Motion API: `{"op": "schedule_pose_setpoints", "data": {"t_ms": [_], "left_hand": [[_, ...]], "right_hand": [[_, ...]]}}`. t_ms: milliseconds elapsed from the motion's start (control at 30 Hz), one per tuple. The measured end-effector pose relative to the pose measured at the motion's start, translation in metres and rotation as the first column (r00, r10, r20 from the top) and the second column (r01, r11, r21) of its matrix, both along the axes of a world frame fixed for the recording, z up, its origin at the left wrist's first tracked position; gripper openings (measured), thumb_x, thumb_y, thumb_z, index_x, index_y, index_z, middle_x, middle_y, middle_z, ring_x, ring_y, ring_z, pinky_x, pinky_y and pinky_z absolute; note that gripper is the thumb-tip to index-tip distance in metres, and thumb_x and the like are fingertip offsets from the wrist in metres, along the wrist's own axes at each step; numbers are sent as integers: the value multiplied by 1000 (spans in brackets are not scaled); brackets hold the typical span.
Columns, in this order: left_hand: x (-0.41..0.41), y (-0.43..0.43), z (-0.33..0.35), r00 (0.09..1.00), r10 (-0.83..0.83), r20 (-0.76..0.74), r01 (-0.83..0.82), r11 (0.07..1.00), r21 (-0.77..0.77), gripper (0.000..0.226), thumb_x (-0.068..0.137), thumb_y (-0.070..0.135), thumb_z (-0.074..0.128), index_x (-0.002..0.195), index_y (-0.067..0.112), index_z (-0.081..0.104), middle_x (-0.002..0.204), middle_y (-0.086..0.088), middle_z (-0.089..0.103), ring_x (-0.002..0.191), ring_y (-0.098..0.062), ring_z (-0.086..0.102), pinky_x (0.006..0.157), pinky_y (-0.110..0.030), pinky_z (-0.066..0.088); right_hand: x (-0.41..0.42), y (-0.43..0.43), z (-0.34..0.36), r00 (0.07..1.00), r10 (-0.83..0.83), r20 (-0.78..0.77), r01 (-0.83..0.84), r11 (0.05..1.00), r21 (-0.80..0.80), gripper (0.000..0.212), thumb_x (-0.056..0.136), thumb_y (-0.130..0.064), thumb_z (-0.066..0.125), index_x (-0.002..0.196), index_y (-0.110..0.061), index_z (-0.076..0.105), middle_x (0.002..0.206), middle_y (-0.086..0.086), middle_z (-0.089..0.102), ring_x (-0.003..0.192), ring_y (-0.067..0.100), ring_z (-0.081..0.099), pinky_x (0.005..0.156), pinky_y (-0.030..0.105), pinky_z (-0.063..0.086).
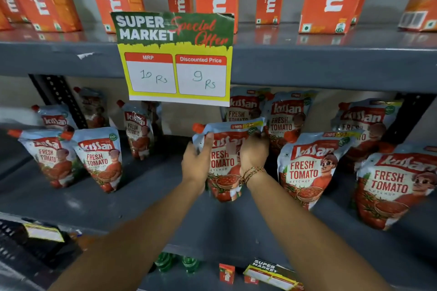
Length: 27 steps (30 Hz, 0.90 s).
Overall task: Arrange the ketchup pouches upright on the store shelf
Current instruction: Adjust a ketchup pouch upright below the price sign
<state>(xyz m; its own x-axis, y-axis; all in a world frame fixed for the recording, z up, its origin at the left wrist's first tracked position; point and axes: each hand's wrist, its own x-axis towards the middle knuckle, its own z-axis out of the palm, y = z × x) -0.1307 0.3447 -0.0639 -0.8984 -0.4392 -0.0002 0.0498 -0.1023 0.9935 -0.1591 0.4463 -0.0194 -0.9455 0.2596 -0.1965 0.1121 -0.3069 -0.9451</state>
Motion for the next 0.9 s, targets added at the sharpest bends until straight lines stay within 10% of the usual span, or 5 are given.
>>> {"op": "schedule_pose_setpoints", "data": {"t_ms": [133, 333, 567, 700, 900], "left_hand": [[7, 14, 1, 1000, -19, -5, 19, 1000, 4, 34, 75, 61, 61, 88, 29, 58, 105, -6, 72, 98, -20, 69, 90, -43, 56], [18, 27, 2, 999, -41, -9, 41, 999, 2, 34, 75, 62, 60, 88, 31, 58, 106, -4, 72, 100, -19, 69, 90, -40, 55], [24, 33, 7, 999, -34, 23, 34, 999, 25, 59, 62, 72, 59, 97, 26, 60, 106, -4, 73, 101, -20, 69, 92, -45, 55], [25, 30, 7, 996, -83, 19, 83, 997, 8, 55, 77, 64, 53, 104, 17, 61, 106, -7, 72, 101, -21, 69, 91, -40, 55], [36, 12, -11, 998, 18, 52, -22, 997, 76, 55, 98, 51, 24, 103, 13, 64, 108, -6, 69, 97, -15, 62, 96, -35, 48]], "right_hand": [[5, 9, 0, 999, -35, -10, 34, 999, -33, 44, 99, -11, 23, 137, 12, 25, 142, 38, 32, 126, 49, 39, 69, 20, 44], [30, 9, 6, 987, -28, -159, 59, 979, 195, 92, 70, -48, 16, 135, 15, 23, 143, 38, 29, 130, 50, 34, 109, 59, 29], [30, 17, 4, 991, -47, -124, 60, 992, 109, 44, 97, -6, 19, 134, 19, 22, 138, 44, 29, 126, 55, 34, 105, 53, 33], [33, 10, -9, 976, -171, 135, 165, 985, 58, 31, 96, -21, 37, 100, 1, 58, 96, 19, 68, 82, 31, 65, 61, 27, 48], [61, -18, -36, 857, -205, 473, 190, 978, 80, 29, 84, -33, 50, 80, -6, 58, 72, 5, 58, 65, 23, 58, 68, 33, 53]]}}
